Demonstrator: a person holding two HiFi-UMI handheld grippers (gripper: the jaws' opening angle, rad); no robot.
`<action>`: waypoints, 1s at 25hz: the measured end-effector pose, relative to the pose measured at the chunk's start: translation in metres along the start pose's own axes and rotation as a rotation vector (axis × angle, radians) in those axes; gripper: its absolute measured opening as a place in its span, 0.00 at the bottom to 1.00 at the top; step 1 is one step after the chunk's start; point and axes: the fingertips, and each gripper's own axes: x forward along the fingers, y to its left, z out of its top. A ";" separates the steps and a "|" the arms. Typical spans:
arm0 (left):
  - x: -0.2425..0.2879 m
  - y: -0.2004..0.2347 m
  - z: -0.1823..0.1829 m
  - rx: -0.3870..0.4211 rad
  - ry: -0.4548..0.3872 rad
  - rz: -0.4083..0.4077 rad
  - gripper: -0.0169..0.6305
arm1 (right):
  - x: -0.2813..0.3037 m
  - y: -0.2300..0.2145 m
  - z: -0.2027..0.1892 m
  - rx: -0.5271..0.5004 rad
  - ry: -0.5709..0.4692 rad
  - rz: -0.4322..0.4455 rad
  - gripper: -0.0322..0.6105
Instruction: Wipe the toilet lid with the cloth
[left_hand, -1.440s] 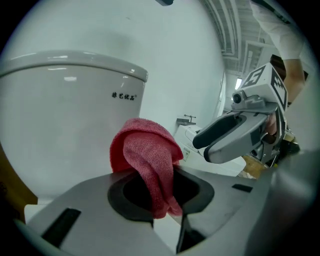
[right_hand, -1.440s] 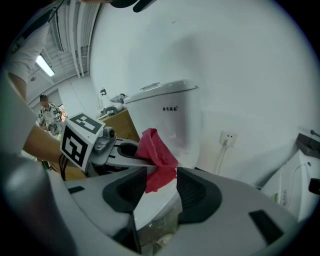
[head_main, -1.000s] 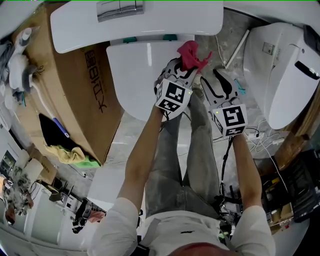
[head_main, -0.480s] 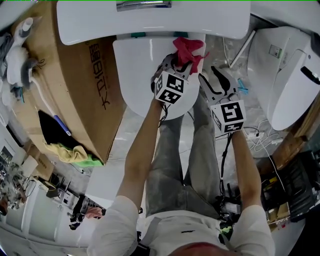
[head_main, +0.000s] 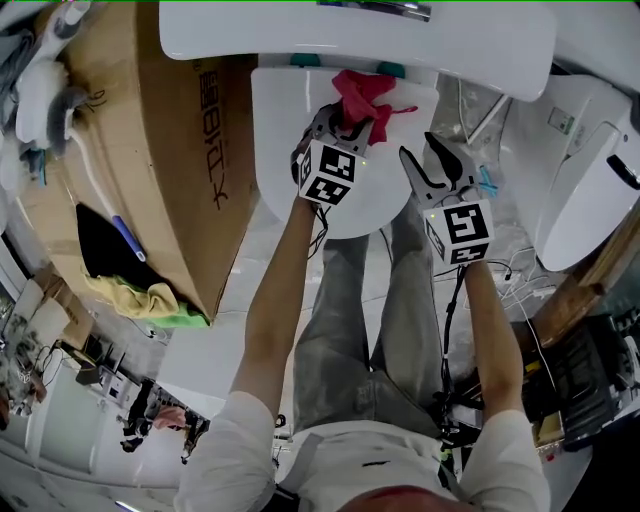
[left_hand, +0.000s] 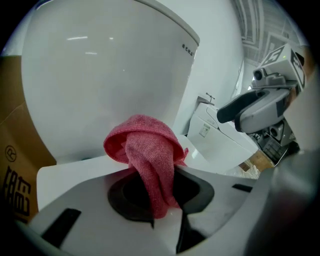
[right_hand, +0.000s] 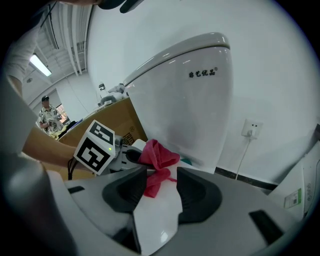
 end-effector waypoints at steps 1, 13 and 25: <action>-0.003 0.007 -0.002 -0.005 0.000 0.009 0.19 | 0.002 0.003 0.001 -0.004 0.003 0.004 0.36; -0.045 0.074 -0.026 -0.056 -0.003 0.112 0.19 | 0.025 0.033 0.018 -0.051 0.015 0.043 0.36; -0.082 0.127 -0.054 -0.101 0.020 0.202 0.19 | 0.044 0.062 0.031 -0.088 0.023 0.086 0.36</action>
